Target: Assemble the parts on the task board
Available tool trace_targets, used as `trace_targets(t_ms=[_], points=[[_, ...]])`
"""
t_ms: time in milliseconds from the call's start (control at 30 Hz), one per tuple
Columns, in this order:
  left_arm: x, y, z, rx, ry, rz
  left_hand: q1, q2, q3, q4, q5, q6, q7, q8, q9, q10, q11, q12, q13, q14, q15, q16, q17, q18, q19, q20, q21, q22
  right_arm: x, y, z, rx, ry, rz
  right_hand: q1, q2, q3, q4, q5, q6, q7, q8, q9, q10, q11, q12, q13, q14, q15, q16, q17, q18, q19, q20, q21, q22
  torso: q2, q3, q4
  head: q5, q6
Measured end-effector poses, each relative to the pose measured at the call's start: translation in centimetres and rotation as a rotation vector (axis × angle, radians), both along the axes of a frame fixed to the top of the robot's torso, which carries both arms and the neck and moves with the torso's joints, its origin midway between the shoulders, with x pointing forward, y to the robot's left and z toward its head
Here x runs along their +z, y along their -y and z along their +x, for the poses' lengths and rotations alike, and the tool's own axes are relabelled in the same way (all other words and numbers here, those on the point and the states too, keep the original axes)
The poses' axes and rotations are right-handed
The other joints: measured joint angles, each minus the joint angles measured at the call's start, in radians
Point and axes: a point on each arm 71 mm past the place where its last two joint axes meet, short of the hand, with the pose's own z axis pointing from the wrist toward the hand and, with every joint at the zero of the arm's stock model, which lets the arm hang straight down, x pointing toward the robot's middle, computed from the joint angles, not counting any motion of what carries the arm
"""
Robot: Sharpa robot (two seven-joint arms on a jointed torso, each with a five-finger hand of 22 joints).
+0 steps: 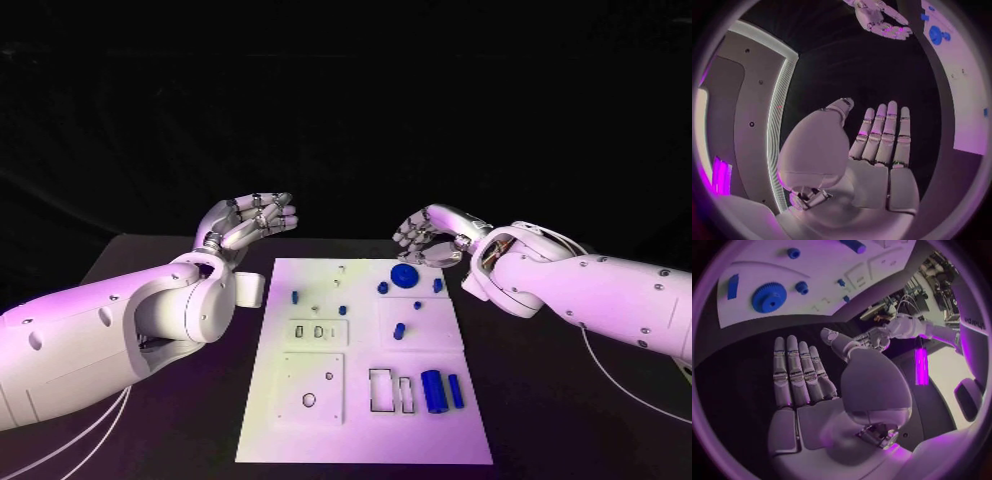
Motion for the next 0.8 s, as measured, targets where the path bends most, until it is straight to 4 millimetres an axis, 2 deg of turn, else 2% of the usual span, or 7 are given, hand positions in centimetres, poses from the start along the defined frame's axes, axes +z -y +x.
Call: trace_targets(t_ms=[133,200,233,400,500,633,800], points=[[0.2,0.2,-0.6,-0.026,-0.006,-0.007,0.0,0.0,0.0,0.0,0.0,0.0,0.0,0.0,0.0,0.0,0.0,0.0,0.0,0.0,0.0,0.0,0.0,0.0,0.0,0.0,0.0,0.0,-0.2,-0.9,-0.3,0.021,0.029,-0.122,-0.004,-0.019,-0.014,0.006,-0.01,0.03,-0.017,0.003,0.017,0.054,-0.02,0.0,0.007,0.075,-0.027,0.028,0.044,0.0,0.07,-0.025,0.023,0.005,0.009,-0.0006,0.004,-0.004,0.0],[0.3,0.3,-0.9,-0.039,-0.009,-0.012,0.0,0.0,0.0,0.0,0.0,0.0,0.0,0.0,0.0,0.0,0.0,-0.003,0.0,0.0,0.0,0.0,0.0,0.0,0.0,0.0,0.0,0.0,-0.2,-1.4,-0.4,0.029,0.044,-0.178,-0.006,-0.053,-0.048,0.023,-0.022,0.066,-0.045,0.003,0.049,0.125,-0.053,-0.008,0.028,0.212,-0.076,0.107,0.155,0.001,0.206,-0.077,0.082,0.031,0.014,-0.0008,0.006,-0.007,0.001],[0.3,0.4,-1.0,-0.044,-0.011,-0.013,0.0,0.0,0.0,0.0,0.0,0.0,0.0,0.0,0.0,0.0,0.0,-0.005,0.0,0.0,0.0,0.0,0.0,0.0,0.0,0.0,0.0,0.0,-0.3,-1.6,-0.5,0.033,0.05,-0.2,-0.005,-0.055,-0.053,0.028,-0.022,0.073,-0.052,0.003,0.057,0.138,-0.06,-0.009,0.034,0.236,-0.085,0.125,0.182,0.0,0.231,-0.088,0.095,0.037,0.015,-0.001,0.0069,-0.008,0.001],[0.4,0.6,-1.5,-0.065,-0.019,-0.022,0.0,0.0,0.0,0.0,0.0,0.0,0.0,0.0,0.0,0.0,0.0,-0.005,0.0,0.0,0.0,0.0,0.0,0.0,0.007,0.0,0.0,0.0,-0.5,-2.6,-0.6,0.05,0.071,-0.292,0.001,-0.061,-0.081,0.042,-0.022,0.08,-0.059,0.003,0.078,0.143,-0.066,-0.025,0.054,0.289,-0.105,0.199,0.27,0.0,0.288,-0.11,0.139,0.063,0.024,-0.0012,0.0109,-0.01,-0.001],[0.4,0.7,-1.7,-0.075,-0.024,-0.028,0.0,0.0,0.0,0.0,0.0,0.0,0.0,0.0,0.0,0.0,0.0,-0.005,0.0,0.0,0.0,0.0,0.001,0.0,0.007,0.0,0.0,0.0,-0.7,-3.2,-0.6,0.059,0.078,-0.331,0.006,-0.066,-0.108,0.05,-0.022,0.08,-0.059,-0.007,0.091,0.112,-0.071,-0.031,0.064,0.29,-0.107,0.248,0.323,0.0,0.3,-0.119,0.163,0.082,0.028,-0.0011,0.0126,-0.01,-0.001],[0.5,0.7,-1.9,-0.082,-0.032,-0.035,0.0,0.0,0.0,0.0,0.0,0.0,0.0,0.0,0.0,0.0,0.0,-0.009,0.0,0.0,0.0,0.0,0.001,0.0,0.007,0.0,0.0,0.0,-0.9,-3.8,-0.7,0.069,0.081,-0.365,0.027,-0.052,-0.145,0.062,-0.022,0.08,-0.059,-0.018,0.105,0.082,-0.069,-0.031,0.078,0.294,-0.111,0.32,0.382,0.0,0.313,-0.121,0.201,0.111,0.033,-0.0011,0.0145,-0.012,-0.001],[0.5,0.7,-2.0,-0.084,-0.04,-0.042,0.0,0.0,0.003,0.003,-0.006,0.0,0.0,0.0,0.0,0.0,0.0,-0.018,0.0,0.0,0.0,0.0,0.002,0.0,0.014,0.0,0.0,-0.002,-1.1,-4.3,-0.6,0.073,0.086,-0.39,0.042,-0.047,-0.165,0.073,-0.001,0.083,-0.063,-0.04,0.13,0.072,-0.069,-0.017,0.107,0.322,-0.118,0.54,0.496,0.0,0.334,-0.136,0.326,0.21,0.038,-0.0018,0.0177,-0.014,-0.001]])
